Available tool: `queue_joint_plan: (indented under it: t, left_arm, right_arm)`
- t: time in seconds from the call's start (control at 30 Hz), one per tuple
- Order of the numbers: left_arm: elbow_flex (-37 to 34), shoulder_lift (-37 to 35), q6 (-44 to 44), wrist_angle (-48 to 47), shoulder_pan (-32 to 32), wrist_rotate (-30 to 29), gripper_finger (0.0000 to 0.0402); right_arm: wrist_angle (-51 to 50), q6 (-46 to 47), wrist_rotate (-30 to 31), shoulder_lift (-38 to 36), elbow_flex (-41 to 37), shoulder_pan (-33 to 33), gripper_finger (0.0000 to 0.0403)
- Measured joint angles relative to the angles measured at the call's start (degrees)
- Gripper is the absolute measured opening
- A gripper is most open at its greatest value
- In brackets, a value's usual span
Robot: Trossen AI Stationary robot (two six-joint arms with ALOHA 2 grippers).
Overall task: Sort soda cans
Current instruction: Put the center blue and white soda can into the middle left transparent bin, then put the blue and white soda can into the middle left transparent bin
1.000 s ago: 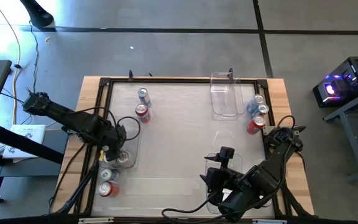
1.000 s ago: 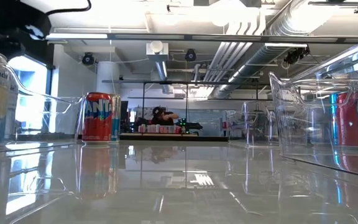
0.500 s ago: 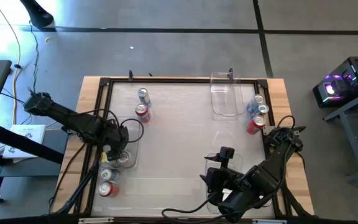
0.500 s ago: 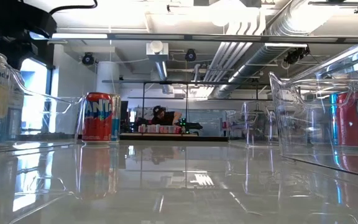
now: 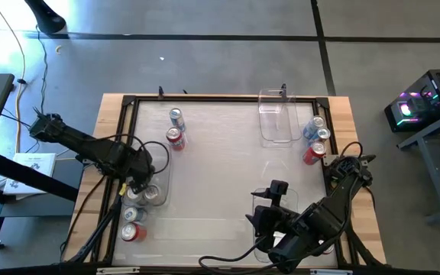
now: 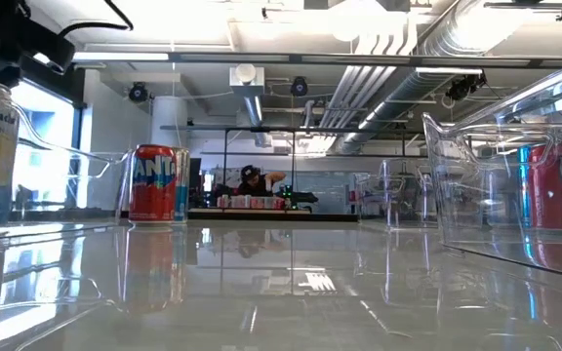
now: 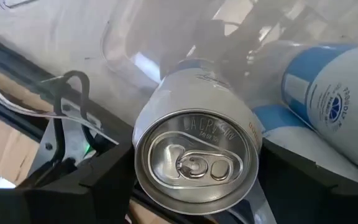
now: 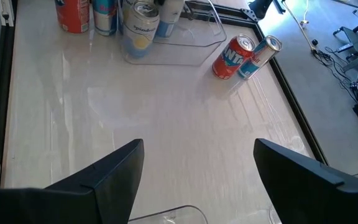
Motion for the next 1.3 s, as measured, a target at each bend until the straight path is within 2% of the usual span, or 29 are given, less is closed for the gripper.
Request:
queue_joint_plan:
  t: [0.17,0.5,1.07,1.13,1.2,1.3]
  left_arm:
    - [0.0,0.0,0.5,0.7,0.0,1.4,0.0290]
    - [-0.1,-0.7,3.1,0.6,1.0,5.9,0.0340]
    - [0.2,-8.3,2.5,-0.7,3.9,4.8,0.0346]
    - [1.7,-8.8,2.9,-0.7,3.9,4.8,0.0346]
    - [4.1,-9.5,3.4,-0.8,3.9,4.4,0.0346]
    - [8.6,-10.9,4.5,-0.3,3.9,-0.3,0.0346]
  right_arm:
    - [0.0,0.0,0.0,0.0,0.0,0.0,0.0298]
    - [0.0,0.0,0.0,0.0,0.0,0.0,0.0298]
    - [0.0,0.0,0.0,0.0,0.0,0.0,0.0298]
    - [0.0,0.0,-2.1,0.0,0.0,-0.2,0.0298]
    - [0.0,-0.5,-6.6,0.0,0.0,-0.8,0.0298]
    - [0.0,-1.9,-12.7,0.0,0.0,-2.2,0.0298]
